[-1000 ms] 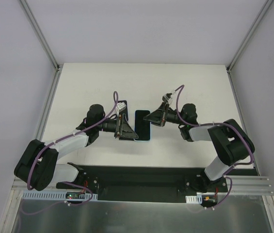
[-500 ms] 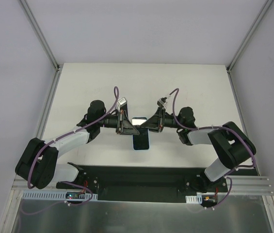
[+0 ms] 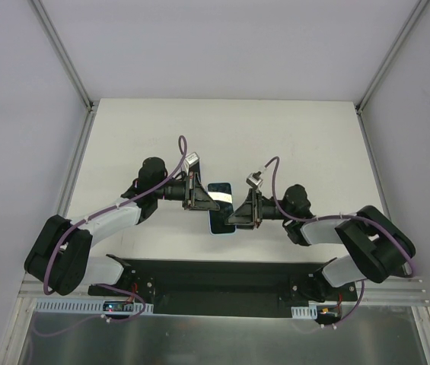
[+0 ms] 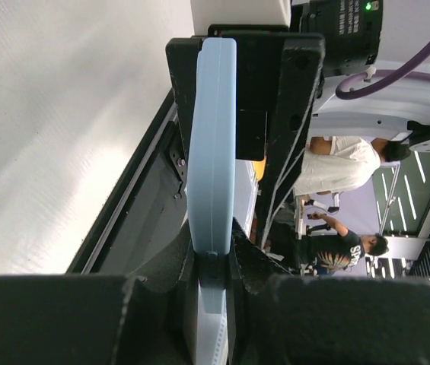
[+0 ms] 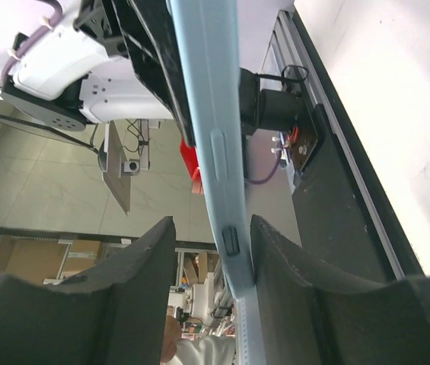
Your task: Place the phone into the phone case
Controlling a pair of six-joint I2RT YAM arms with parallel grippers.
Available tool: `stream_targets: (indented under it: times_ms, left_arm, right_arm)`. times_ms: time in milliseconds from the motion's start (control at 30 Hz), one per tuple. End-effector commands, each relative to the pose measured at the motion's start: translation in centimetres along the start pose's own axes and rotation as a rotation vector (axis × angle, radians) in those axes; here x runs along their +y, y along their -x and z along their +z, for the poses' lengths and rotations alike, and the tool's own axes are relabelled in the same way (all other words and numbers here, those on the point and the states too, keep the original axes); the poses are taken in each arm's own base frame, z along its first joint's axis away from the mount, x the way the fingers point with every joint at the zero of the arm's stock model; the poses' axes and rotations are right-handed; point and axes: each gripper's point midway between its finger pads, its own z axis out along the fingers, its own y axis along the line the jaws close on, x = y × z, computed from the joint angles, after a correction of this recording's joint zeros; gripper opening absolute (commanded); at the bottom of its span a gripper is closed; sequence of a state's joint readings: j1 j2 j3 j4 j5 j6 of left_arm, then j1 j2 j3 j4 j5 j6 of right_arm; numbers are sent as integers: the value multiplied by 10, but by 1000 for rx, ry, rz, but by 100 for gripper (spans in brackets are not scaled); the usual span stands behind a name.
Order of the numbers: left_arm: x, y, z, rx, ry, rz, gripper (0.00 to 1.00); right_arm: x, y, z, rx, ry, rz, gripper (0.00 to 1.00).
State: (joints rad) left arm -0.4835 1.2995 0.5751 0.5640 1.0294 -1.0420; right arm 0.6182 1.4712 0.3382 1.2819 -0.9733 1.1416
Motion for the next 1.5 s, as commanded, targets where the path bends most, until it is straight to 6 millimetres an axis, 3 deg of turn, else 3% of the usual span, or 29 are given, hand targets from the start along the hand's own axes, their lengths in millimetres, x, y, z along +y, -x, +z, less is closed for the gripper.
stream_targets:
  times_ms: [0,267,400,500,733,767,867,900,967,1000,1033,1067,1100,1133,1167,1200,1233,1267,1333,1467]
  left_arm:
    - [-32,19,-2,-63,-67,131,0]
    - [-25,18,-2,-68,-52,117,0]
    - [-18,17,-1,-63,-31,122,0]
    - [-14,16,-1,-54,-11,127,0]
    - [-4,14,-2,-37,48,125,2]
    - [-2,15,-3,-44,64,144,7]
    - [1,23,-11,-71,131,172,38]
    - [-3,29,-14,-86,145,185,55]
    - [0,38,-25,-126,189,184,77]
    - [-3,44,-31,-150,193,191,92]
    - [-5,50,-41,-185,202,191,99]
    - [-4,53,-46,-204,212,195,99]
    - [-6,59,-52,-231,228,208,99]
    - [-7,61,-59,-256,251,216,99]
    - [2,60,-68,-263,307,211,99]
    - [7,68,-76,-303,375,225,99]
    - [8,69,-82,-312,420,279,99]
    - [15,63,-88,-302,471,265,99]
    - [21,70,-101,-349,568,304,99]
    - [30,65,-116,-356,685,271,99]
  right_arm:
    - [33,-12,-10,-15,142,-277,44]
    - [41,-12,-10,-37,157,-285,27]
    - [43,-9,-10,-53,157,-272,6]
    - [41,-4,-8,-65,151,-238,1]
    - [40,2,-6,-84,144,-233,1]
    - [40,3,-5,-88,142,-236,1]
    - [38,9,-1,-86,124,-236,1]
    - [34,11,0,-84,104,-222,1]
    - [27,17,3,-84,64,-251,1]
    - [11,19,5,-78,-15,-194,1]
    - [10,24,6,-81,-46,-207,1]
    - [11,27,6,-84,-69,-311,1]
    - [-14,26,1,-82,-202,-226,1]
    - [-7,39,3,-92,-252,-286,1]
    - [-13,50,-3,-125,-350,-392,2]
    - [-33,41,-15,-82,-475,-322,1]
    - [-15,56,-12,-97,-487,-376,1]
    - [-31,53,-21,-55,-582,-356,1]
    - [-30,64,-23,-37,-647,-372,1]
    - [-45,96,-17,14,-764,-348,1]
